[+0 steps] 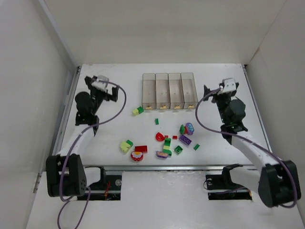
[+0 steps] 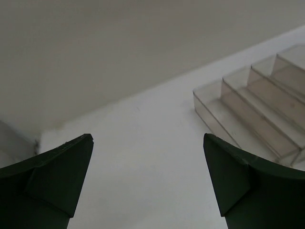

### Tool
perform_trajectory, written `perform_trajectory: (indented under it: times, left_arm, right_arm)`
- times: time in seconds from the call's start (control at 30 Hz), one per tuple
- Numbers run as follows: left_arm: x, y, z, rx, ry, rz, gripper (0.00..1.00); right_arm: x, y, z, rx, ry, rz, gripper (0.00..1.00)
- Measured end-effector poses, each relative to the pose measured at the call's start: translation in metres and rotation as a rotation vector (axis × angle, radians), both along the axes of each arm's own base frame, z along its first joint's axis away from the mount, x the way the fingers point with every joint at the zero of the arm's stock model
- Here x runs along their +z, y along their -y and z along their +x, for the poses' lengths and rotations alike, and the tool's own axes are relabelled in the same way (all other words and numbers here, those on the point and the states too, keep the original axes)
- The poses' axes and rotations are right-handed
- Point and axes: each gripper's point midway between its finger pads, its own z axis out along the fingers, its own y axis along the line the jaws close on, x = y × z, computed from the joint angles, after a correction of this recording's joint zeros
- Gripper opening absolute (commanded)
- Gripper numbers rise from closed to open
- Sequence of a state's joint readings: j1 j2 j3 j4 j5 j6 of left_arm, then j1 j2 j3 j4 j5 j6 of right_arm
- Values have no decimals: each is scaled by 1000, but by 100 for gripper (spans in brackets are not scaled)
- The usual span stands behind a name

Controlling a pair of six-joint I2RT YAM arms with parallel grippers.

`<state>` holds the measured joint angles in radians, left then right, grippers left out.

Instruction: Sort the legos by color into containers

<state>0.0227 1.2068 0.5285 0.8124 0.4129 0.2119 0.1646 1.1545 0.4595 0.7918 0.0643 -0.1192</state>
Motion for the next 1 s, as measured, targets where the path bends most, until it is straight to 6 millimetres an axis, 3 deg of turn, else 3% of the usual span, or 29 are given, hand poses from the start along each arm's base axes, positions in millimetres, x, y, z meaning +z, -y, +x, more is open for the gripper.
perform_trajectory:
  times: [0.07,0.13,0.17,0.23,0.3,0.37,0.4,0.47,0.57,0.7,0.83,0.93,1.0]
  left_arm:
    - [63,5,13,-23,109,52,100]
    - [109,5,20,-10,191,127,100]
    - [123,3,22,8,215,161,100]
    - [137,4,26,36,234,242,100]
    - [132,7,31,63,224,353,100]
    - [112,14,36,75,174,443,100]
    - [99,18,39,85,131,454,100]
    - [67,28,44,81,-4,446,100]
    - [49,41,43,6,-106,413,100]
    - [18,68,20,-196,-228,388,97]
    - [-42,91,-2,-384,-407,410,93]
    - [-91,97,-18,-480,-558,418,94]
    - [-109,98,-25,-508,-613,421,94]
  right_arm:
    - [75,-18,-5,20,132,-85,100]
    - [149,-25,-17,-12,263,-147,100]
    - [180,-26,-22,-46,308,-176,100]
    - [225,-20,-28,-133,343,-219,100]
    - [246,-10,-23,-256,311,-228,100]
    - [241,0,-13,-378,207,-165,100]
    - [234,-6,-3,-373,140,-142,100]
    - [212,-26,21,-265,-5,-145,100]
    - [168,-63,35,-19,-204,-122,100]
    - [97,-104,27,167,-465,-28,100]
    - [40,-134,9,280,-642,44,100]
    - [20,-148,-7,330,-716,66,100]
    - [21,-154,-10,351,-720,72,100]
